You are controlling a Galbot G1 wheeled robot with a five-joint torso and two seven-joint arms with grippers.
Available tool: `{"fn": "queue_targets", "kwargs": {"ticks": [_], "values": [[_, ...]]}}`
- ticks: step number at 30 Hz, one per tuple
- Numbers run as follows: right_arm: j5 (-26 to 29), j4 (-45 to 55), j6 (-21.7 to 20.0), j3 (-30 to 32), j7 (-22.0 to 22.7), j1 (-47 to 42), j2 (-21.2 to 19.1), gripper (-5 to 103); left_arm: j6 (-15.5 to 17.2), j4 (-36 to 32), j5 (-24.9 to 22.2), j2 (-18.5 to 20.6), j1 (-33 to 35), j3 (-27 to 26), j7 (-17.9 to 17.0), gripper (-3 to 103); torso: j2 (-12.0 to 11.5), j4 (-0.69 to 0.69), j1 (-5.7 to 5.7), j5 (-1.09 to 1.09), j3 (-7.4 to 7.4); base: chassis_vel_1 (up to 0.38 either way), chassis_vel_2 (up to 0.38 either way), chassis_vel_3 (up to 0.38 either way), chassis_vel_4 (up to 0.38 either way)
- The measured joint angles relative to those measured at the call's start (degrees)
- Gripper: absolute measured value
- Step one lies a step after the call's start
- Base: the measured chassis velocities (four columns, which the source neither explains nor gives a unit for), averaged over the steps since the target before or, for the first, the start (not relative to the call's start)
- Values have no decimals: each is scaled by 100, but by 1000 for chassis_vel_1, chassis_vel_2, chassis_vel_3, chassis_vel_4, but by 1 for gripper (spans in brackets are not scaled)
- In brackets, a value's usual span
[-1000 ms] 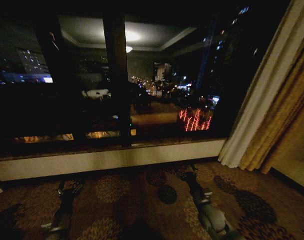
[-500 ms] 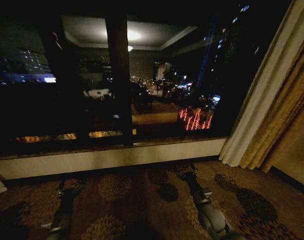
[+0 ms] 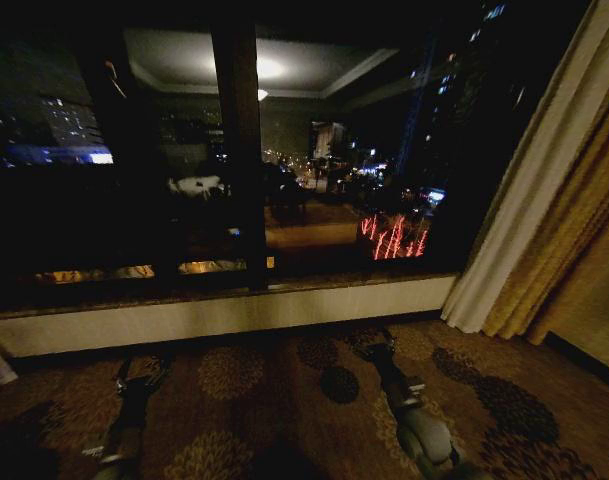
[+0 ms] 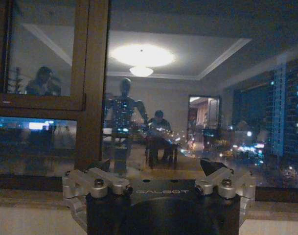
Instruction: Open the curtains by pulling them apart, changing their state from closed to fully open.
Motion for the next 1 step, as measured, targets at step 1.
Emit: {"fn": "queue_targets", "kwargs": {"ticks": [1], "values": [[0, 0, 0, 0, 0, 0, 0, 100, 0, 0, 0, 0, 0, 0, 0, 100, 0, 0, 0, 0, 0, 0, 0, 0, 0]]}}
